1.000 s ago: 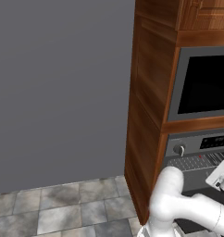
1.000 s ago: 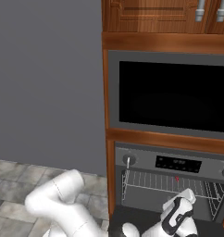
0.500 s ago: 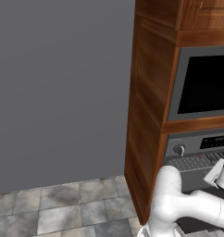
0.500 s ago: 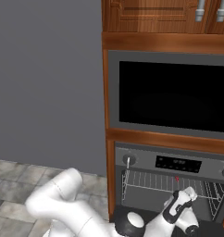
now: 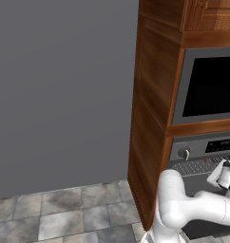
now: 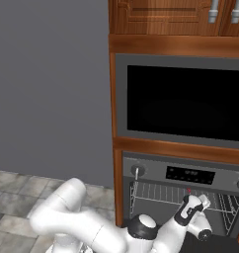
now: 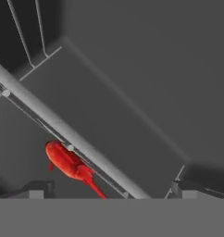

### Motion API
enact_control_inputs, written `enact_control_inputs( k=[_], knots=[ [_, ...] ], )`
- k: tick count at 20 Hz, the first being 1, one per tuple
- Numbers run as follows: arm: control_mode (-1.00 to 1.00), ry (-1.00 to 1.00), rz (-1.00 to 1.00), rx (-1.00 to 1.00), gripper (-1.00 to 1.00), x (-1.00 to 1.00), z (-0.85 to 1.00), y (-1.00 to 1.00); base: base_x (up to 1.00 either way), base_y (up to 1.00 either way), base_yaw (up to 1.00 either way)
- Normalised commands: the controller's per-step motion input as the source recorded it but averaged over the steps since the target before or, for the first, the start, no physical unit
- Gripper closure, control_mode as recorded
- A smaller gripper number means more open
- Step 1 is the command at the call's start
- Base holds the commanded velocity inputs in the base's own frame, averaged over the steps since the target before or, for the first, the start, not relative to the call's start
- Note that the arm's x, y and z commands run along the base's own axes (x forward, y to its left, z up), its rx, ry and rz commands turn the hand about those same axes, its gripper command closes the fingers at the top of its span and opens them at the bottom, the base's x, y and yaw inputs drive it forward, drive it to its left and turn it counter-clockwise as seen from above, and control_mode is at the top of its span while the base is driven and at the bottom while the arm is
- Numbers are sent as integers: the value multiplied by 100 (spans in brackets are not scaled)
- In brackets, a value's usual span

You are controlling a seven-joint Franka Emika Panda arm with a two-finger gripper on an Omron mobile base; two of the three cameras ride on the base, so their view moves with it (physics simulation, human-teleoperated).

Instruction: Take the fish from the oven and place it on the plate on the counter.

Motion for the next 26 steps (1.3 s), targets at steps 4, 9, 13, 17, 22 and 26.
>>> enact_control_inputs(
  k=[4, 9, 13, 17, 22, 26],
  knots=[
    [-100, -19, 0, 8, -100, 3, -78, 0, 0, 0, 0],
    [-100, -24, 0, 9, -100, 5, -85, 0, 0, 0, 0],
    [-100, -33, 0, 13, -100, 11, -91, 0, 0, 0, 0],
    [-100, -35, 0, 14, -100, 19, -88, 0, 0, 0, 0],
    [-100, -27, 0, 18, -100, 22, -74, 0, 0, 0, 0],
    [-100, -19, 2, 26, -100, 14, -61, 0, 0, 0, 0]
  ],
)
